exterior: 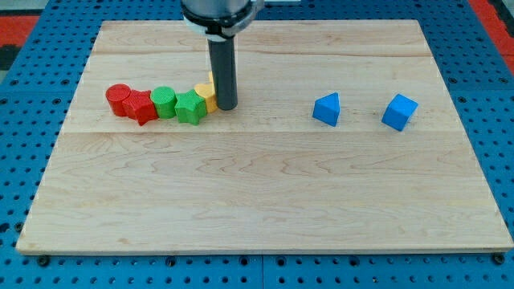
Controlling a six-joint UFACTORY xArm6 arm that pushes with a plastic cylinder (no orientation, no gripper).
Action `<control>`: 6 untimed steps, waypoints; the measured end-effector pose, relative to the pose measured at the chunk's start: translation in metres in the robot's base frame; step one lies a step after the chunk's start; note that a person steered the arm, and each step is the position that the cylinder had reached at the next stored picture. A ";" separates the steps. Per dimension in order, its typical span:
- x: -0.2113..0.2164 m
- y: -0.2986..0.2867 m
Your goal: Slide the yellow heart towards the top left
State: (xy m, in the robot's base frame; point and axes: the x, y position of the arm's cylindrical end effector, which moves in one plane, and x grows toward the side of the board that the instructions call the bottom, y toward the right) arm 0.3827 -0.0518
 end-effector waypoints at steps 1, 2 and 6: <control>-0.019 -0.006; -0.025 -0.001; -0.059 -0.104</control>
